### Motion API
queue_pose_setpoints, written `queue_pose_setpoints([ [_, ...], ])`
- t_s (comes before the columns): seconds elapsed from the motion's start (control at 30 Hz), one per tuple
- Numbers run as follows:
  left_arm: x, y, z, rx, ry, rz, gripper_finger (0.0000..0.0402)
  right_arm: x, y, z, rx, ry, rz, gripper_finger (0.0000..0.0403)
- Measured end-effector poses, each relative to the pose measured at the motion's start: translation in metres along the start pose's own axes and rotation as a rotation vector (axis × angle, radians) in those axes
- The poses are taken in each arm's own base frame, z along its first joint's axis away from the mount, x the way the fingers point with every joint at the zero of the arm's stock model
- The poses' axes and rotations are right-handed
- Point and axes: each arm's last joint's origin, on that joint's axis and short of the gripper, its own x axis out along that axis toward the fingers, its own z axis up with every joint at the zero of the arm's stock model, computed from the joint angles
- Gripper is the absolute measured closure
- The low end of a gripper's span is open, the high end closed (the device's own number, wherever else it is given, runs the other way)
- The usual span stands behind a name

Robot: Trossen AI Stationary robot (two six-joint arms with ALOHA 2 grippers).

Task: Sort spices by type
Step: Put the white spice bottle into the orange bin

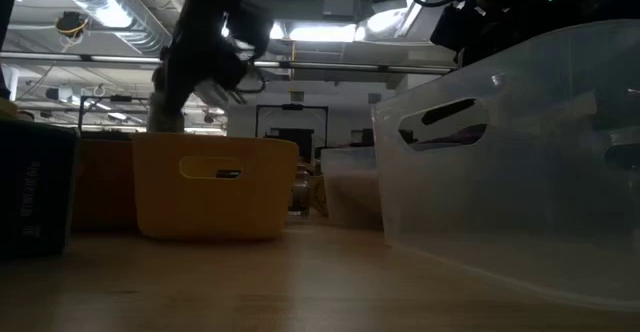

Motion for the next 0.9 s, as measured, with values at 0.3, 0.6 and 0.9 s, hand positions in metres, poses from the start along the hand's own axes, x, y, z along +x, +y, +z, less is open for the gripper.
queue_pose_setpoints([
  [0.3, -0.031, -0.029, -0.019, 0.041, 0.029, -0.073, 0.0215, 0.0, 0.0, 0.0, 0.002, 0.0, 0.0, 0.0102],
  [0.6, -0.027, -0.075, -0.043, 0.083, 0.053, -0.072, 0.0215, 0.0, 0.0, 0.0, 0.002, 0.0, 0.0, 0.0102],
  [0.9, -0.019, -0.111, -0.06, 0.112, -0.011, -0.021, 0.0215, 0.0, 0.0, 0.0, 0.002, 0.0, 0.0, 0.0102],
])
